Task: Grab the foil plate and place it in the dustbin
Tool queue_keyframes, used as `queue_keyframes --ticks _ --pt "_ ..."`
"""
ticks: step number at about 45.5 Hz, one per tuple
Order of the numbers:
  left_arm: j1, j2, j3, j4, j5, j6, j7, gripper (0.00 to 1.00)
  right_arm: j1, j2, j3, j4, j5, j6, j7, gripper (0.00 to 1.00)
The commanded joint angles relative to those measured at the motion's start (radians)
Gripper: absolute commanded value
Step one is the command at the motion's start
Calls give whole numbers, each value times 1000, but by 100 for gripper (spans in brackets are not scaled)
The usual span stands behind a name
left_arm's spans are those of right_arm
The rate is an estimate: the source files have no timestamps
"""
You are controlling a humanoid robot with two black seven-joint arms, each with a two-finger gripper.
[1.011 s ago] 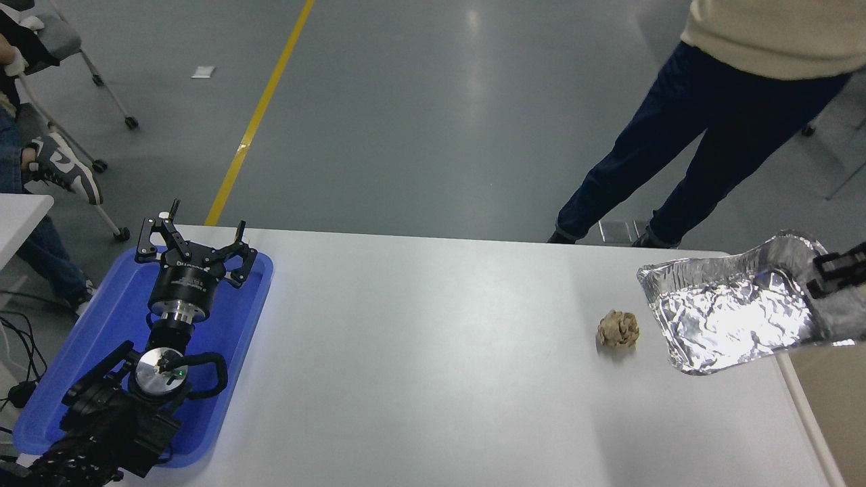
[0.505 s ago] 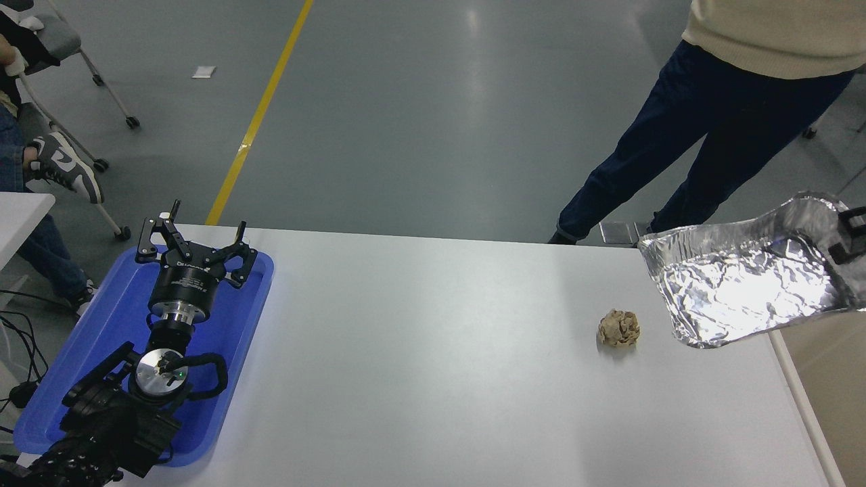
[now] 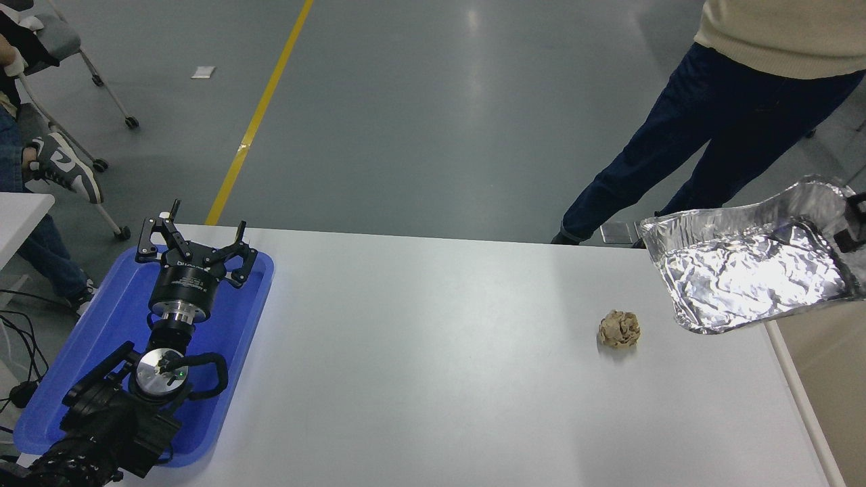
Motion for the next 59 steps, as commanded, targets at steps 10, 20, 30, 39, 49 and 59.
queue_keyframes --ticks 10,20,30,39,49,59 --pt "0 0 0 1 0 0 0 100 -343 -84 1 -369 -212 -117 76 0" --pt "0 0 0 1 -1 2 -2 100 -639 -86 1 -662 -209 -347 114 0" --pt "0 0 0 1 -1 2 -2 100 -846 -84 64 -846 -175 -441 149 0" --pt "0 0 0 1 -1 3 -3 100 -941 -73 130 -911 -113 -484 142 0" --pt "0 0 0 1 -1 5 -3 100 -1304 28 147 -1164 213 -557 136 0" --pt "0 0 -2 1 -1 5 -5 100 -1449 83 162 -1212 312 -631 65 0"
